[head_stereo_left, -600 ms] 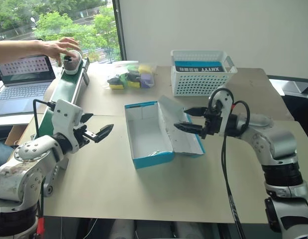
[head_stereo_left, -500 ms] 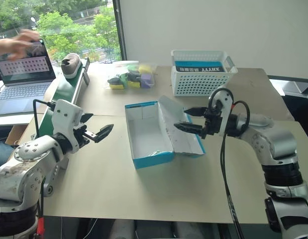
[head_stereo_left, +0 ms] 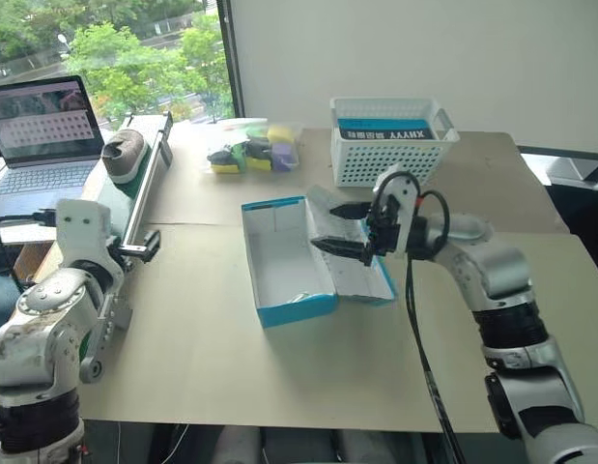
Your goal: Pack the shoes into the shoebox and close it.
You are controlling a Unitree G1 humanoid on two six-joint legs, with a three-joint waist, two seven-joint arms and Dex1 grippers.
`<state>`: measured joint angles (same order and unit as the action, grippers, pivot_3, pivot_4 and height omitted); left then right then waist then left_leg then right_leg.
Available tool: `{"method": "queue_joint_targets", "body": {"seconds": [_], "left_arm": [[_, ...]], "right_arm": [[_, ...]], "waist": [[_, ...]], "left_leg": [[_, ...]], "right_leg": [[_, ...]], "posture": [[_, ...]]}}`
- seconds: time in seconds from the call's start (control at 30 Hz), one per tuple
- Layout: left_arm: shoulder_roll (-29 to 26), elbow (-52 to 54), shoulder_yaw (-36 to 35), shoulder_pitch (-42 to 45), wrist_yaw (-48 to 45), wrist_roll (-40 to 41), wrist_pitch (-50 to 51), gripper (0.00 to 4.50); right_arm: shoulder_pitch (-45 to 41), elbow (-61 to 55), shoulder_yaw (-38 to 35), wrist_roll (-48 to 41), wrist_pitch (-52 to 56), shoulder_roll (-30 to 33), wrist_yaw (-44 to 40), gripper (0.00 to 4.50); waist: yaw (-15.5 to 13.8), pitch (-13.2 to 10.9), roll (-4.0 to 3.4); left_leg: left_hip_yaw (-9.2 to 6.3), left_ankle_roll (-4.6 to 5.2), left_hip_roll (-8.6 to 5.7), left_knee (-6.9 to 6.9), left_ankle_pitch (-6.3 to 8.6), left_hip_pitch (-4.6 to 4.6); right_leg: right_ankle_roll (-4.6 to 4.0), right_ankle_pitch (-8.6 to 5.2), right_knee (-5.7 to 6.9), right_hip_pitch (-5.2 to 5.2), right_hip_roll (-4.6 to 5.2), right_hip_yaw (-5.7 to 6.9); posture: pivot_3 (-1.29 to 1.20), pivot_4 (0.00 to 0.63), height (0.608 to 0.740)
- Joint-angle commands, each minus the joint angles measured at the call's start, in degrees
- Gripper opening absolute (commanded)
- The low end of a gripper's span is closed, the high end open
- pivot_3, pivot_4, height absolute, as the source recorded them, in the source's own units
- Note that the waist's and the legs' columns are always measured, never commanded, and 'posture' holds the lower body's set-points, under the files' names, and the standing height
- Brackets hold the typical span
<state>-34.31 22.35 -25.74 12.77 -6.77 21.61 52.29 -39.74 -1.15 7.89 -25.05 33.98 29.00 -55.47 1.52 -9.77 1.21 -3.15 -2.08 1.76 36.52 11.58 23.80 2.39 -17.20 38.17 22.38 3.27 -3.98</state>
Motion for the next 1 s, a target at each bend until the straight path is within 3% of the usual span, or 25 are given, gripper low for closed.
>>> {"method": "queue_joint_targets", "body": {"seconds": [0.03,0.47,0.73,1.0], "left_arm": [[-0.4,-1.9,-4.2,0.8,2.6,-2.9,-3.1,4.5],[-1.6,-14.3,-8.6,-4.2,-3.1,-4.7,-14.5,4.5],[-0.9,-24.4,-6.3,-4.3,-8.3,-5.2,-24.8,4.5],[-0.6,-31.2,-4.1,-2.5,-10.6,-4.7,-28.0,4.5]], "right_arm": [[-1.9,-2.9,0.6,-2.5,2.0,-1.2,-2.2,4.45],[-2.7,-6.2,2.7,-3.0,4.4,-5.6,-2.6,4.45],[-2.9,-6.5,2.5,-2.5,4.9,-5.6,-2.8,4.45],[-2.8,-7.0,1.7,-2.2,5.5,-4.5,-2.5,4.45]], "waist": [[0.0,0.0,0.0],[0.2,0.0,0.03],[0.4,0.0,0.05],[0.7,0.0,0.06]], "left_leg": [[0.0,0.0,0.0,0.0,0.0,0.0],[-0.02,-0.01,0.01,0.01,0.0,-0.02],[-0.02,-0.02,0.01,0.01,-0.01,-0.03],[-0.03,-0.02,0.01,0.01,-0.01,-0.02]], "right_leg": [[0.0,0.0,0.0,0.0,0.0,0.0],[-0.03,0.02,0.06,0.02,0.01,0.02],[-0.04,0.02,0.08,0.02,0.02,0.03],[-0.04,0.02,0.11,0.03,0.02,0.04]], "posture": [[0.0,0.15,0.74],[0.0,0.15,0.74],[0.0,0.15,0.74],[0.0,0.15,0.74]]}}
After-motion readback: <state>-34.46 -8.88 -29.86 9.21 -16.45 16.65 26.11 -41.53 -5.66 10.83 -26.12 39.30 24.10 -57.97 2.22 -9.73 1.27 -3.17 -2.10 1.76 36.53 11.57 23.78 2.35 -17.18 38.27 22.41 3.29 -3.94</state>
